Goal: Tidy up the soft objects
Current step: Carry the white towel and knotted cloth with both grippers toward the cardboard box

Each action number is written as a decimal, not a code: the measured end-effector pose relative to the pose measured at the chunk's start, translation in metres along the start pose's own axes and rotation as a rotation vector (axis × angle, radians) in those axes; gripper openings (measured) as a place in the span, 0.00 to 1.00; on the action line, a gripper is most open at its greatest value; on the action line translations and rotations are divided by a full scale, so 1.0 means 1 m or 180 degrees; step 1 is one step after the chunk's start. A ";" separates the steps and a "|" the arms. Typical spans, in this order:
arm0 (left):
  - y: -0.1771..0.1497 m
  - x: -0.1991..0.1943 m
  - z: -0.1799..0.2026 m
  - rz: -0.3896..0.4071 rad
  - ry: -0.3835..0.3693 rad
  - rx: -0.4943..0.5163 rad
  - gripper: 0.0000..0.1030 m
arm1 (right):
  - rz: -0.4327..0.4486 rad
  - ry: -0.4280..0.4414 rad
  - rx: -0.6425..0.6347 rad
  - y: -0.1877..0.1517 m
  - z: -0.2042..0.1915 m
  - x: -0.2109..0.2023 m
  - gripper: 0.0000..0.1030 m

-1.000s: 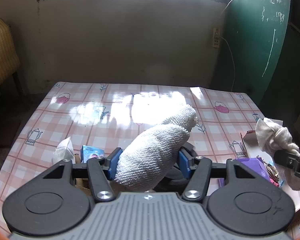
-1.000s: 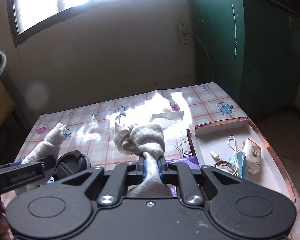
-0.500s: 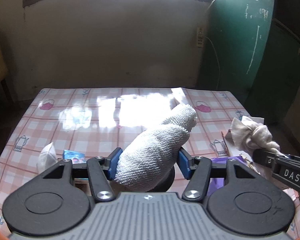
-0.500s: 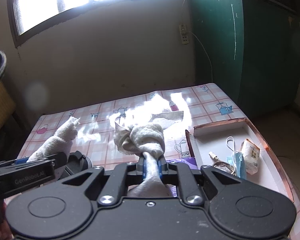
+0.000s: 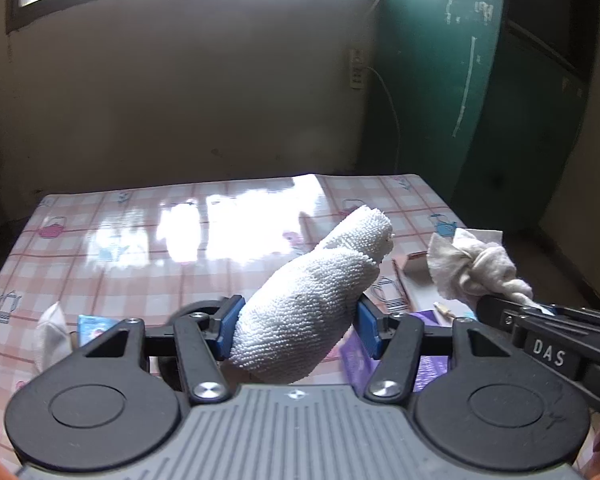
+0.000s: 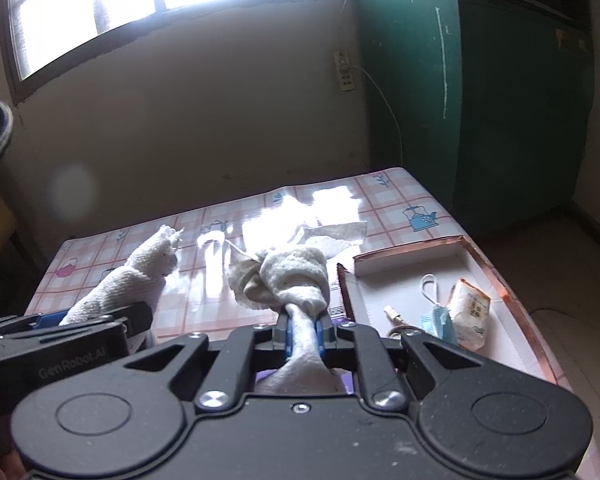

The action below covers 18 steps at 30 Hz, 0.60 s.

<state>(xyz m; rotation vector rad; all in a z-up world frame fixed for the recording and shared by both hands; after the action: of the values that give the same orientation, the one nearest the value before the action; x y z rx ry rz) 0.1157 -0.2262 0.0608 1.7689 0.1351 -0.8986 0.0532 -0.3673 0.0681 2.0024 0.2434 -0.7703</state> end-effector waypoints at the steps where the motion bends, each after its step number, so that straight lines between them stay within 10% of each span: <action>1: 0.001 0.001 0.004 0.0001 -0.0018 0.0015 0.58 | 0.0004 -0.0012 0.0011 0.001 0.003 0.000 0.13; 18: 0.011 0.024 0.068 -0.0005 -0.0434 0.0255 0.58 | 0.0053 -0.0326 0.0247 0.016 0.077 -0.004 0.13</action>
<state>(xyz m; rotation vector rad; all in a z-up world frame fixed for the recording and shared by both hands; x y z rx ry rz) 0.1037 -0.2965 0.0465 1.7750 0.0120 -1.0351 0.0248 -0.4393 0.0543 2.0282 0.1386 -0.8808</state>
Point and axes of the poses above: each gripper's, at about its wrist camera, not at the fingertips, and x roughly the way its jaws point, z to its right, y to its top, the point moved 7 cm from there along x, roughly the way its jaws point, and after that the axes turned 13 degrees about x, right-handed, at the moved point
